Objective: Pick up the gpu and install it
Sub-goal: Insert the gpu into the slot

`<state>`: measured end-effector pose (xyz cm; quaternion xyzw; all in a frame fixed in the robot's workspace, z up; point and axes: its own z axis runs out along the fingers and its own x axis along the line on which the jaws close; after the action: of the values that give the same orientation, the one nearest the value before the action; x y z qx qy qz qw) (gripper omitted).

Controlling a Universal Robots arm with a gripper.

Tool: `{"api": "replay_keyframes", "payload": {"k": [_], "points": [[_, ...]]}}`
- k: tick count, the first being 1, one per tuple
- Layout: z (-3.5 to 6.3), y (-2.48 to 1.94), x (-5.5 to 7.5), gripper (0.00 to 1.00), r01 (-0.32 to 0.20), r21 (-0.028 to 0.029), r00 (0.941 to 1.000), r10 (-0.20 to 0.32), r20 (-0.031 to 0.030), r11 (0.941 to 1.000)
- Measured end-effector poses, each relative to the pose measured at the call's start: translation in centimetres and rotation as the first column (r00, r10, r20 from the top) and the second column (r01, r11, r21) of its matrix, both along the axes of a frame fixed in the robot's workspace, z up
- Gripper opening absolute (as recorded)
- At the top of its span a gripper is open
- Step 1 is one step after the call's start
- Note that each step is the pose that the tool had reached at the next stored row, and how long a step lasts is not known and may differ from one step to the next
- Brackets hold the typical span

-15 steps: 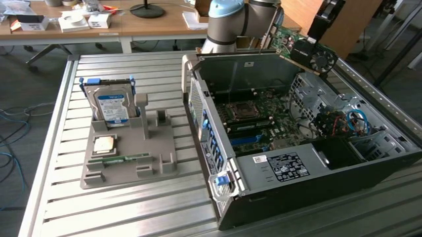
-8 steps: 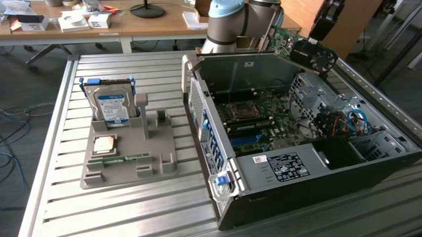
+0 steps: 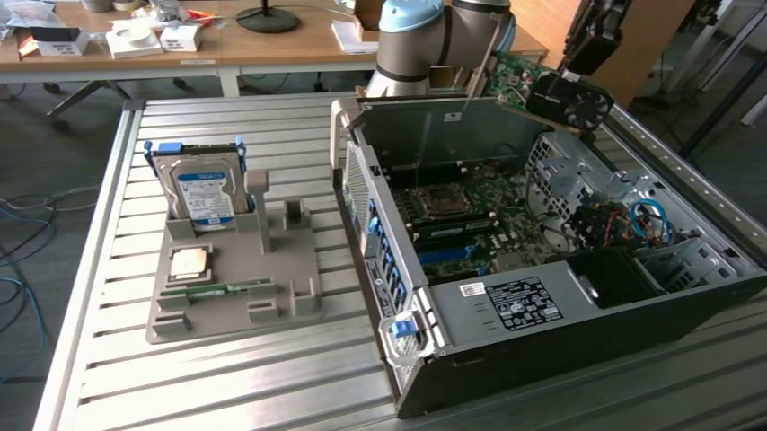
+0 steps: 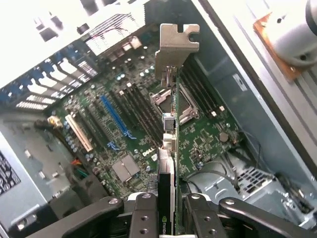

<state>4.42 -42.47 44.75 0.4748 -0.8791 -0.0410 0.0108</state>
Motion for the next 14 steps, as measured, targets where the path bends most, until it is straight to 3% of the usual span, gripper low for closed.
{"api": "replay_keyframes", "payload": {"k": [4,7,10,14], "points": [[-0.01,0.0,0.0,0.26,-0.072,0.0,0.9974,0.072,0.0,0.9974],[-0.02,0.0,0.0,0.26,-0.127,0.0,0.9919,0.127,0.0,0.9919],[-0.03,0.0,0.0,0.26,-0.18,0.0,0.9836,0.18,0.0,0.9836],[-0.04,0.0,0.0,0.26,-0.252,0.0,0.9678,0.252,0.0,0.9678]]}}
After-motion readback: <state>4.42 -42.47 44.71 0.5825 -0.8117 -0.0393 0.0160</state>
